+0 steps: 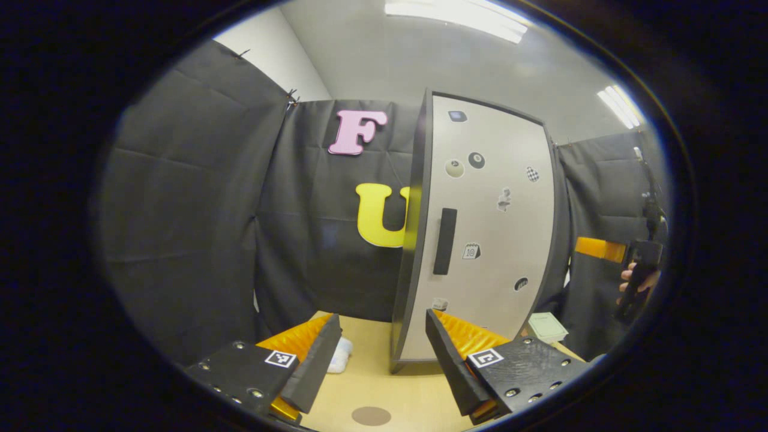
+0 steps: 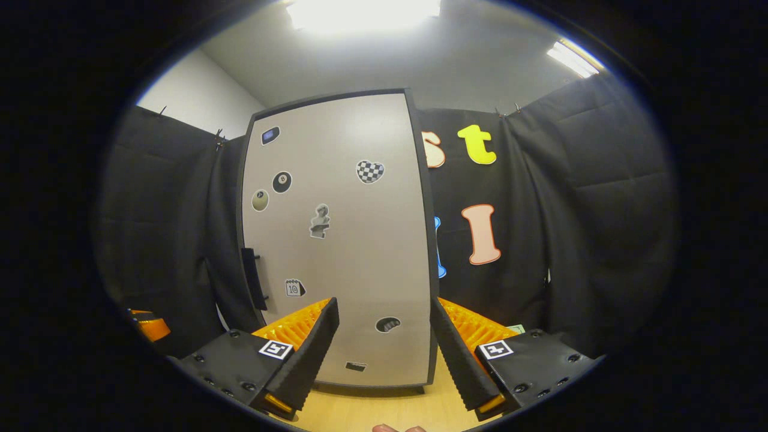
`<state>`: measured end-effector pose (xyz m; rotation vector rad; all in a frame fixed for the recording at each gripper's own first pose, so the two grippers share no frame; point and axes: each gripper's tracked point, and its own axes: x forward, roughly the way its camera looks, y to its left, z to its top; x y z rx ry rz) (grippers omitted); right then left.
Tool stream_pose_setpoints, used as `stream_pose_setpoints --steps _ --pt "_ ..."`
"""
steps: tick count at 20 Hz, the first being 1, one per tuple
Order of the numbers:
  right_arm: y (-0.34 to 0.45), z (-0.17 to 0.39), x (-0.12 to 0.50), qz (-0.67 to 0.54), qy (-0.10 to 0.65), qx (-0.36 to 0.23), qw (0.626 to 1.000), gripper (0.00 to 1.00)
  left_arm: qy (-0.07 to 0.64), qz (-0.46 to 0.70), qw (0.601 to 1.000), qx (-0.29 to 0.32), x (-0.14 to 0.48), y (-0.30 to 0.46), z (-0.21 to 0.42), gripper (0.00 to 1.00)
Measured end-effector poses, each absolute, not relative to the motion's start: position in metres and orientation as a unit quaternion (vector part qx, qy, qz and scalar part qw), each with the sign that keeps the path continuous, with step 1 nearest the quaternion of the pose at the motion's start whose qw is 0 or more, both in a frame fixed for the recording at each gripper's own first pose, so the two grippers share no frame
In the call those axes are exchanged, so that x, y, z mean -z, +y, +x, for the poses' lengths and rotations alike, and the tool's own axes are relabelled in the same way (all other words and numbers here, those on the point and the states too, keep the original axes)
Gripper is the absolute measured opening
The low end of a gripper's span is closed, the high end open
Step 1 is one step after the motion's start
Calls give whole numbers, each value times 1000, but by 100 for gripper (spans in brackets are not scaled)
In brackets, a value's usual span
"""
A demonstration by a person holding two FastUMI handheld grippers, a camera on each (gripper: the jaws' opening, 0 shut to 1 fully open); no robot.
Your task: Open the cabinet door with the right hand, grasp the bottle in the cabinet with the left hand and place it on the coaster, then close the cabinet door with the right hand.
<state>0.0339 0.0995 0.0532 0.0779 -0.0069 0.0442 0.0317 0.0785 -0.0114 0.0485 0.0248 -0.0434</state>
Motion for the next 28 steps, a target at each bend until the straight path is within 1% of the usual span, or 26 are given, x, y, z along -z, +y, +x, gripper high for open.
stream_pose_setpoints --steps 1,2,3,4,5,6,7,10,11,12,13,15,16,17,19,24,26,27,28 --pt "109 39 -60 41 -10 -33 999 96 16 25 999 23 14 80 30 86" --pt "119 46 -65 38 -13 -42 998 96 19 24 999 24 17 83 28 86" --pt "126 53 -70 33 -15 -48 998 94 22 23 999 25 19 85 26 86" --pt "134 60 -72 31 -14 -54 998 97 24 23 999 24 22 88 25 87" --pt "143 65 -75 32 -10 -60 998 97 25 23 999 22 24 90 23 88" --pt "153 71 -77 35 -7 -67 997 98 27 23 999 20 26 95 20 86" --pt "163 77 -80 39 -7 -75 996 94 27 22 999 17 27 99 18 86" --pt "190 94 -84 50 -7 -90 995 94 32 9 999 9 33 110 14 86" --pt "199 99 -85 55 -6 -94 994 97 33 1 999 7 35 114 13 86" --pt "209 102 -85 58 -5 -101 993 92 34 -7 999 7 38 118 12 87" --pt "220 107 -85 59 -2 -105 993 98 36 -10 999 5 40 124 11 87" --pt "244 116 -81 57 7 -116 992 98 39 -9 999 -8 46 139 10 86" --pt "255 120 -78 54 12 -121 991 98 40 -9 999 -13 48 145 9 88" --pt "266 123 -75 52 16 -126 991 98 41 -11 999 -17 49 151 8 86" --pt "285 127 -71 55 22 -136 989 98 41 -21 999 -21 52 162 6 87" --pt "320 137 -62 45 31 -146 988 98 44 -41 998 -33 65 191 3 86" --pt "329 145 -55 29 32 -135 990 98 49 -42 997 -38 71 201 4 88" --pt "332 149 -52 23 32 -127 991 98 54 -40 997 -38 75 205 4 86" --pt "337 153 -47 18 37 -123 992 98 56 -36 997 -39 77 208 4 88"
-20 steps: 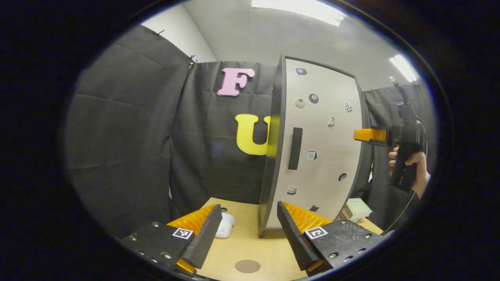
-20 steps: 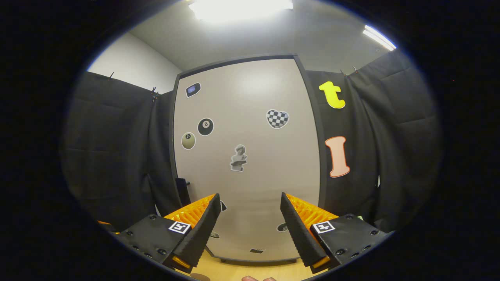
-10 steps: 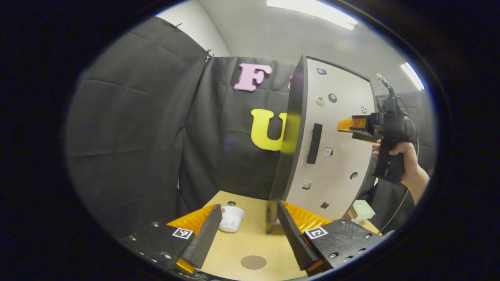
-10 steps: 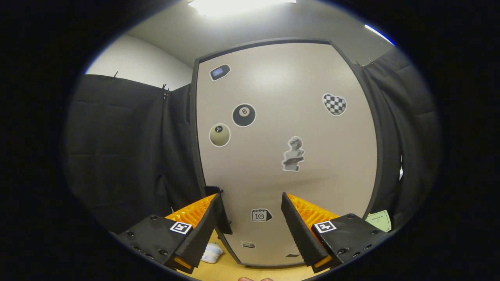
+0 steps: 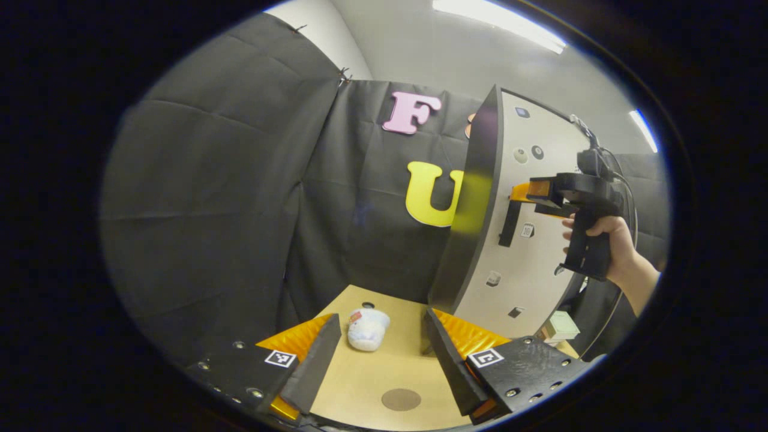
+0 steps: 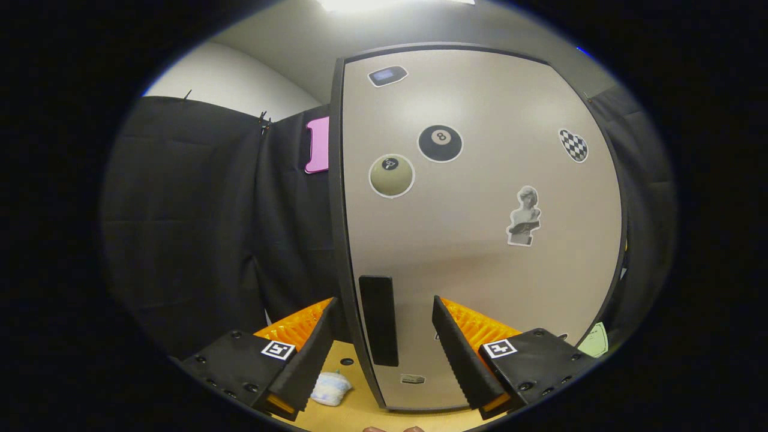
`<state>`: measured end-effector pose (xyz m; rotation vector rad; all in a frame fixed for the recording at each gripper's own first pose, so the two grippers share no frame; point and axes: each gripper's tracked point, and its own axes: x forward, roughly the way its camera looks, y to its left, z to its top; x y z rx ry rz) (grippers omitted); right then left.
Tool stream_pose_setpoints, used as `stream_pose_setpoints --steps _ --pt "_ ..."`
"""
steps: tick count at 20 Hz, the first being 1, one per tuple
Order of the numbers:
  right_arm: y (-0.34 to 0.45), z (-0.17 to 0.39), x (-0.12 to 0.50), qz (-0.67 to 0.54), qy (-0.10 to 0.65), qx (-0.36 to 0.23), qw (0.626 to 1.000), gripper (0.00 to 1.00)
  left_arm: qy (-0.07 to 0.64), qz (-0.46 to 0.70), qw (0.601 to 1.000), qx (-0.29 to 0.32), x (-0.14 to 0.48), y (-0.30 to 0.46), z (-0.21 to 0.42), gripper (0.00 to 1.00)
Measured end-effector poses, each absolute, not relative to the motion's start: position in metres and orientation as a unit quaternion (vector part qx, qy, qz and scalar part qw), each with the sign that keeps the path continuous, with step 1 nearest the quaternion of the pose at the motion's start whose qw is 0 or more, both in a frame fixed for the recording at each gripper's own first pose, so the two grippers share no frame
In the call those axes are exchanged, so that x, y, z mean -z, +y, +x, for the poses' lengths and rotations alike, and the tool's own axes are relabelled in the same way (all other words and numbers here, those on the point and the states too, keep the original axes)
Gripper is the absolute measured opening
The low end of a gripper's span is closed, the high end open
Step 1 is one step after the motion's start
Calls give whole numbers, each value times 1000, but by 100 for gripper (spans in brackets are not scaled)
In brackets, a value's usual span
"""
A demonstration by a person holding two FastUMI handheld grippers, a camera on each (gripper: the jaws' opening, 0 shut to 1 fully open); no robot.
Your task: Open the cabinet door with the right hand, grasp the bottle in the cabinet with the left hand and place it on the coaster, then close the cabinet door with the right hand.
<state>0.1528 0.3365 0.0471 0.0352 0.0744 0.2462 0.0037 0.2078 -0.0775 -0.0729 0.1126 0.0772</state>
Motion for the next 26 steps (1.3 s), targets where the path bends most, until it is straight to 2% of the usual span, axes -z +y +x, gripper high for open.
stream_pose_setpoints --steps 1,2,3,4,6,7,9,10,14,15,16,17,20,22,24,25,26 --pt "340 156 -42 14 45 -118 992 92 56 -34 997 -39 78 211 4 88" --pt "343 159 -36 12 56 -118 991 98 56 -34 997 -37 79 213 3 86" --pt "347 162 -31 12 66 -118 991 98 57 -36 997 -34 80 212 3 87" --pt "349 165 -27 10 72 -112 991 92 59 -37 997 -31 81 211 3 88" --pt "348 172 -25 5 69 -96 993 92 62 -31 997 -28 85 214 3 87" --pt "347 174 -24 2 66 -89 994 82 64 -26 997 -27 87 217 4 87" --pt "352 179 -21 -3 66 -87 994 78 69 -16 997 -28 91 224 0 88" --pt "352 180 -19 -16 68 -82 994 69 73 -14 997 -28 95 227 -3 86" --pt "346 187 -4 -22 84 -50 995 64 88 -35 995 -37 106 239 -11 88" --pt "344 188 -3 -11 88 -49 995 43 88 -37 995 -41 107 242 -13 87" --pt "344 189 -3 2 90 -48 995 34 88 -36 994 -44 109 245 -14 86" --pt "345 189 -1 11 95 -51 994 40 89 -34 994 -45 108 248 -15 86" --pt "343 189 -2 12 95 -51 994 32 92 -28 994 -44 113 244 -9 88" --pt "343 188 0 24 103 -47 993 34 96 -39 994 -42 117 242 -8 87" --pt "343 189 0 24 106 -54 993 31 96 -52 993 -42 118 239 -9 87" --pt "344 186 -1 18 104 -60 993 25 95 -56 993 -43 117 238 -8 87" --pt "344 185 0 16 106 -66 992 24 96 -59 993 -42 119 238 -9 87"
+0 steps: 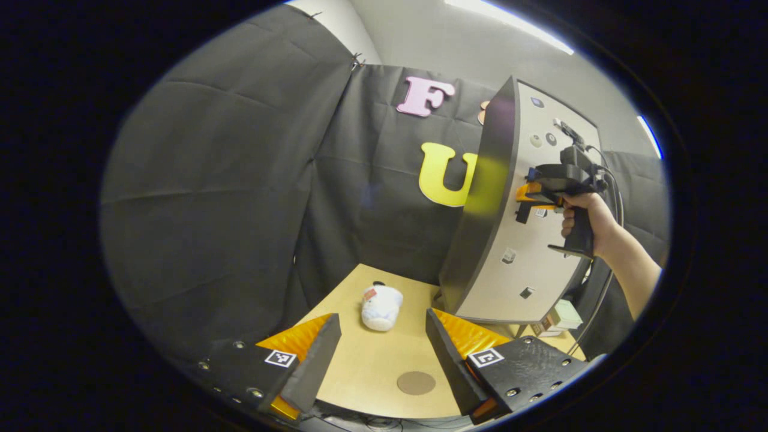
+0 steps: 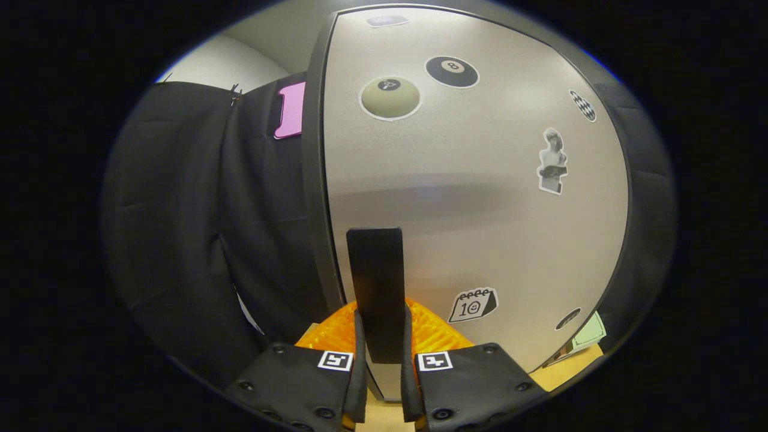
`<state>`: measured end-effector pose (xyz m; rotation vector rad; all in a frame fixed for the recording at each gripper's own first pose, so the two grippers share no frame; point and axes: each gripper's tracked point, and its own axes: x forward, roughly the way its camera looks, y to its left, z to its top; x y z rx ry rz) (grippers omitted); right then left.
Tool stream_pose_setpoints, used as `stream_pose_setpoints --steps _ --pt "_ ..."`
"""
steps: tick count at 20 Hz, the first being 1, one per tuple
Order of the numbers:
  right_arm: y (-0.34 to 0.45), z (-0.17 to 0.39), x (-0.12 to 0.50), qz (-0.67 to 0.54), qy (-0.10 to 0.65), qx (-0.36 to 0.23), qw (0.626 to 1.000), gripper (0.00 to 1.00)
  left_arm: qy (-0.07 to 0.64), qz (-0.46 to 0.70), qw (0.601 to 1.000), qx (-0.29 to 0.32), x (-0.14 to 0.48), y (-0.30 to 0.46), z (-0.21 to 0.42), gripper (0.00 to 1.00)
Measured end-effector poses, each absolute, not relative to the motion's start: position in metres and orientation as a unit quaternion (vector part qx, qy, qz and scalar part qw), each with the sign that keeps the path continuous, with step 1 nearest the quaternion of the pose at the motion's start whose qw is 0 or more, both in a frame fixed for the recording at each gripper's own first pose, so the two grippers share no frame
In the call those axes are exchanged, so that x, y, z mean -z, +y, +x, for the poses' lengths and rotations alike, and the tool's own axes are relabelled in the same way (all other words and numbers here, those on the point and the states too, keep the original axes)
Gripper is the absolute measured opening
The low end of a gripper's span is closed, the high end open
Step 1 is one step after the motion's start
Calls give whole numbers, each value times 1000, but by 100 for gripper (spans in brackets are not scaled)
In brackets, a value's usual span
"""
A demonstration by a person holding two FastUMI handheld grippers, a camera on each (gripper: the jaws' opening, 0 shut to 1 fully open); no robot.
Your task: Open the cabinet door with the right hand, grasp the bottle in the cabinet with the left hand and place it on the coaster, then close the cabinet door with the right hand.
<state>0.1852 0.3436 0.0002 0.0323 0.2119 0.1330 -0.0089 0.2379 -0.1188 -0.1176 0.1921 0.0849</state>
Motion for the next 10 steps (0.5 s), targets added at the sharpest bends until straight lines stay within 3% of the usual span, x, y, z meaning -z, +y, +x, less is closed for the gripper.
stream_pose_setpoints --steps 1,10 --pt "343 185 0 18 105 -72 992 19 98 -60 993 -40 121 237 -9 87" --pt "340 165 0 -3 103 -122 987 19 112 -83 990 -8 135 207 4 88"
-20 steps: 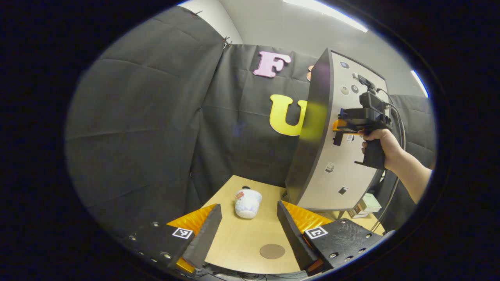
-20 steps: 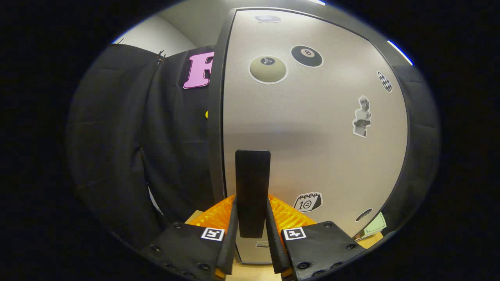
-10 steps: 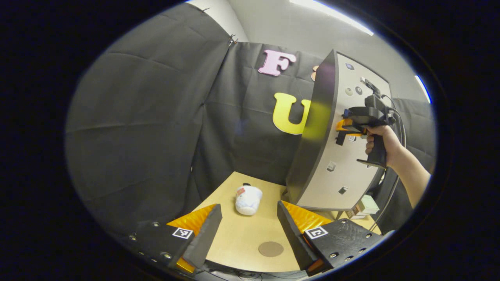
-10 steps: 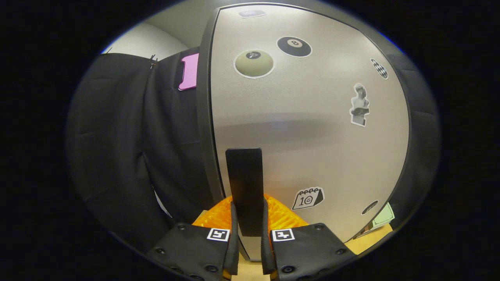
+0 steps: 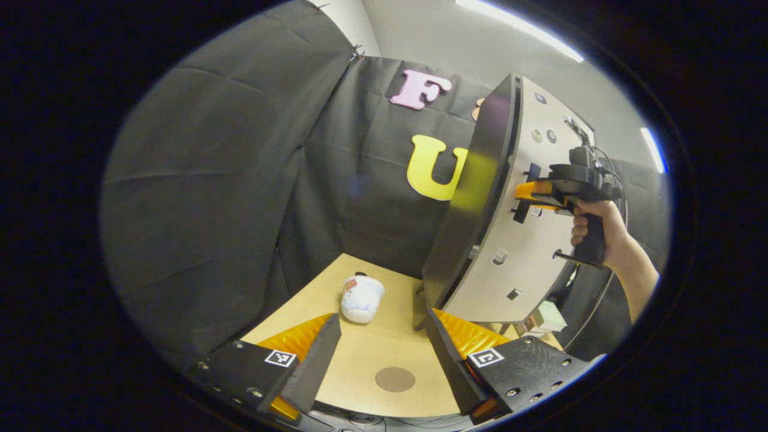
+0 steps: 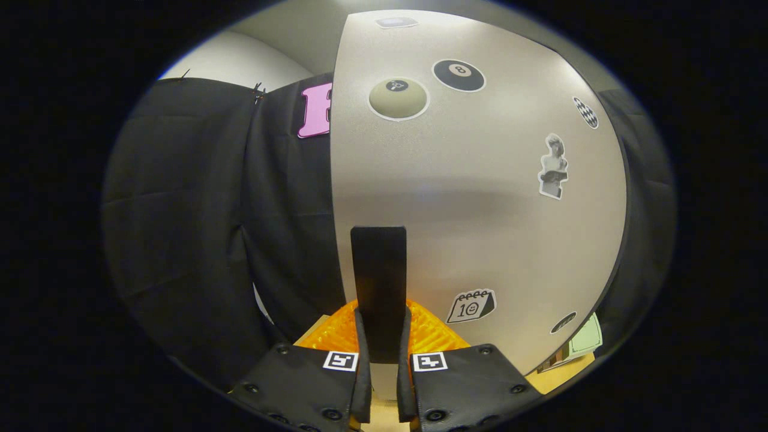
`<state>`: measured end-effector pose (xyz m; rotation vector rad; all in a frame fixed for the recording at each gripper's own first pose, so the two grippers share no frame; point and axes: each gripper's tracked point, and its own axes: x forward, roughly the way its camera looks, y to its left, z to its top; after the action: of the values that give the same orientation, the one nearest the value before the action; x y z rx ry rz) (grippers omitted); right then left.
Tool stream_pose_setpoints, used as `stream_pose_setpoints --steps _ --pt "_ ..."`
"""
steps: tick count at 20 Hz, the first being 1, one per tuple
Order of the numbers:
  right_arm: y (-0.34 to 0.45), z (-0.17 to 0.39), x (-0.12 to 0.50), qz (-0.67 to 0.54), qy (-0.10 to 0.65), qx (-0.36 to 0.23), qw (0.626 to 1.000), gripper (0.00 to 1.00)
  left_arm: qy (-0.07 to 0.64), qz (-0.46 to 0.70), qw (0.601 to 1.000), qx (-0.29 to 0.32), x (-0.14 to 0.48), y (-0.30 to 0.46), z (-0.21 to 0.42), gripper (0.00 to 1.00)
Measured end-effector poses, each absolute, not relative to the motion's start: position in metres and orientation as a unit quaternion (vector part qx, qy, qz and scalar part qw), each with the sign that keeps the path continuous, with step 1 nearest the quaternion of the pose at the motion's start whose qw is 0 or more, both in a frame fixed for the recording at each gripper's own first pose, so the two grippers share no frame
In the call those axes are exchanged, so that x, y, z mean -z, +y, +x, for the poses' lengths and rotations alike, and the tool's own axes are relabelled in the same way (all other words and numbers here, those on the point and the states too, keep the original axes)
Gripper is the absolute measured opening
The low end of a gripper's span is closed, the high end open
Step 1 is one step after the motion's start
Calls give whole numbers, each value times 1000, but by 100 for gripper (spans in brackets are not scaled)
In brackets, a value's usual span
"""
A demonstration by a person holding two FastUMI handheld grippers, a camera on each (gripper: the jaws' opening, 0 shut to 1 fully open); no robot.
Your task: Open the cabinet door with the right hand, grasp the bottle in the cabinet with the left hand and place it on the coaster, then close the cabinet door with the right hand.
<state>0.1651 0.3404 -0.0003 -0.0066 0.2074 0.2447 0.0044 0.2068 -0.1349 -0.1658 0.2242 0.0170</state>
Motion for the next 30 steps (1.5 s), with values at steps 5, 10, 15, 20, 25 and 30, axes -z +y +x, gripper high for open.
stream_pose_setpoints --steps 5,10,15,20,25,30 --pt "337 147 -2 -4 96 -169 981 19 113 -73 991 -24 135 183 -4 86" --pt "333 127 -3 -11 91 -226 970 18 103 -93 989 -58 121 147 -26 87" --pt "324 119 -3 -8 91 -281 955 19 84 -86 988 -95 106 106 -56 86" --pt "316 117 -2 3 90 -321 943 18 89 -54 987 -121 109 69 -95 86" --pt "309 116 -4 10 88 -348 933 19 87 -41 985 -141 113 29 -131 88" --pt "300 117 -4 24 96 -364 926 19 82 -18 987 -140 110 -5 -146 86"
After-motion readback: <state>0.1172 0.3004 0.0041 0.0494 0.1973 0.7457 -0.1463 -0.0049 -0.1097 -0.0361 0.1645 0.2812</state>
